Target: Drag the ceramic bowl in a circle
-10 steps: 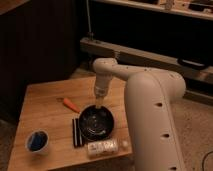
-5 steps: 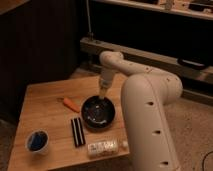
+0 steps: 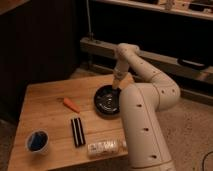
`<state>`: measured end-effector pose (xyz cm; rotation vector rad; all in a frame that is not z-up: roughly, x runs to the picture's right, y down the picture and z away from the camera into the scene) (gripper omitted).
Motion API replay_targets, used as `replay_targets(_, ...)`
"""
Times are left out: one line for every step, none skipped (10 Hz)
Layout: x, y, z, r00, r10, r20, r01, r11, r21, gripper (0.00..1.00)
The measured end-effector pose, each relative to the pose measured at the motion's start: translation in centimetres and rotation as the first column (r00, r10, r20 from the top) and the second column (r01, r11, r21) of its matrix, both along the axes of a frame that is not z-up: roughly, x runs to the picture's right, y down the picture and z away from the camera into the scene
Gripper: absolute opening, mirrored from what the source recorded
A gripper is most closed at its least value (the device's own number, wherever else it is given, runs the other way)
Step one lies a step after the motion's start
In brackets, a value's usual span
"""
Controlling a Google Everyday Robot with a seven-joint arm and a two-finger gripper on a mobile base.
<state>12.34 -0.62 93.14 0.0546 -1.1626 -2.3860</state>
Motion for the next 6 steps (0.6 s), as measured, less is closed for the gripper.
replay_targets(2.1,0.8,-0.6,0.999,0.014,-0.033,-0.014,0.9999,-0.007,0.00)
replay_targets(4.4,2.0,-1.4,0.997,0.029,-0.071,-0.031,0.9994,-0.017,0.00)
replay_targets(6.8,3.2,-2.4,0.992,0.051,-0.113,-0.054,0.9982,-0.027,0.00)
replay_targets(8.1,4.1,-3.2,0.988,0.061,-0.139,-0.067,0.9970,-0.038,0.00)
replay_targets(8.5,4.8,-3.8,0.986,0.069,-0.151,-0.077,0.9959,-0.047,0.00)
replay_targets(8.9,5.8,-4.6,0.987,0.069,-0.148,-0.078,0.9952,-0.059,0.00)
